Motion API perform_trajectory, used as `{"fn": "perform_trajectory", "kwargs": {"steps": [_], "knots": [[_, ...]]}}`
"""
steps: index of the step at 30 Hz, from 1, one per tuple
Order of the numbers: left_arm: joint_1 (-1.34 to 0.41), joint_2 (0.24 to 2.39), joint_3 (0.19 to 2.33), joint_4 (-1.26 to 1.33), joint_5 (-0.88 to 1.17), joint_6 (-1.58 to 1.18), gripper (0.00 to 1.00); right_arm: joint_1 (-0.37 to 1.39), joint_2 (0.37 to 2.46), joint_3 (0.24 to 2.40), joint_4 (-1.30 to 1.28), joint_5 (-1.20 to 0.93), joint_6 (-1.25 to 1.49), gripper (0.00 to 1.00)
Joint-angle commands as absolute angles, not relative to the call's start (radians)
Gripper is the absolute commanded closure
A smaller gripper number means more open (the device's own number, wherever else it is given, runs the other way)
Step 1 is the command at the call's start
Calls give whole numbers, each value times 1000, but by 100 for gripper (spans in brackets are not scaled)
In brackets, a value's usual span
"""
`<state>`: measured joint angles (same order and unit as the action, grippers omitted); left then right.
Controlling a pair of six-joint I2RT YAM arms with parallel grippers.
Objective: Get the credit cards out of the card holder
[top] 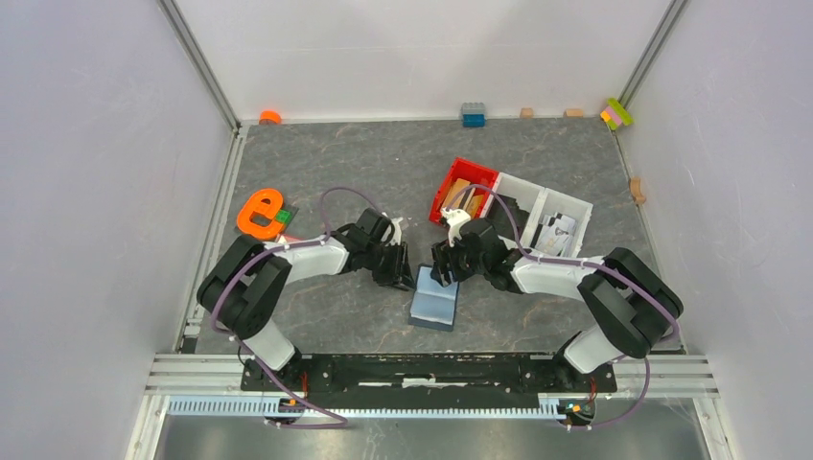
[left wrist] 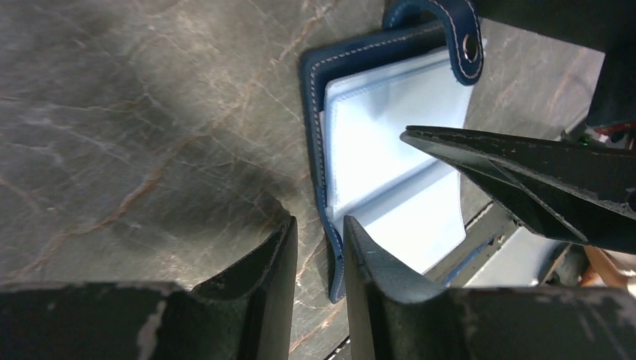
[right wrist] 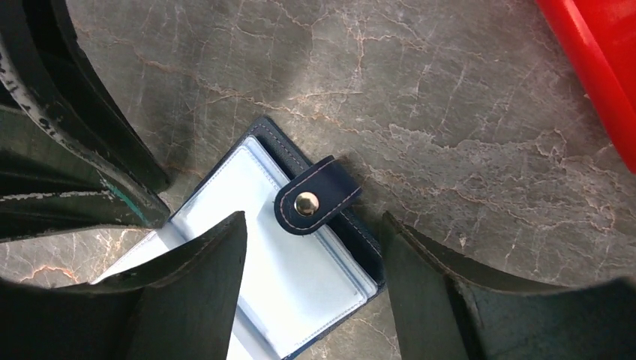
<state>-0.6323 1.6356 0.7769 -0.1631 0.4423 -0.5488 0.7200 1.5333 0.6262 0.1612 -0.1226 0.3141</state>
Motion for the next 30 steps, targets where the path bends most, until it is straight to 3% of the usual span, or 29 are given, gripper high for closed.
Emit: {"fn": "perform_trajectory", "kwargs": {"steps": [1, 9, 14, 18, 21, 23, 26, 27, 30], "knots": [[-631, 1632, 763, -94, 531, -591, 65, 728, 1530, 641, 106, -112, 299, 27], [-624, 1491, 733, -141, 365, -563, 64, 727, 1334, 580, 76, -12, 313, 11], [-624, 1443, 714, -114, 391, -559, 65, 727, 1199, 465, 117, -56, 422, 11], [-633, 1433, 701, -56, 451, -558, 77, 728, 1080, 285, 248, -163, 608, 16], [-645, 1438, 693, -6, 470, -554, 97, 746, 1025, 166, 341, -179, 699, 30], [-653, 1450, 690, 35, 478, -554, 98, 764, 1016, 151, 324, -165, 699, 50], [-655, 1472, 688, 83, 485, -560, 98, 800, 1017, 167, 238, -97, 676, 92], [-655, 1480, 689, 94, 486, -562, 98, 812, 1022, 166, 222, -78, 673, 100], [-660, 1517, 693, 131, 485, -562, 98, 837, 1060, 147, 208, -51, 688, 100]]}}
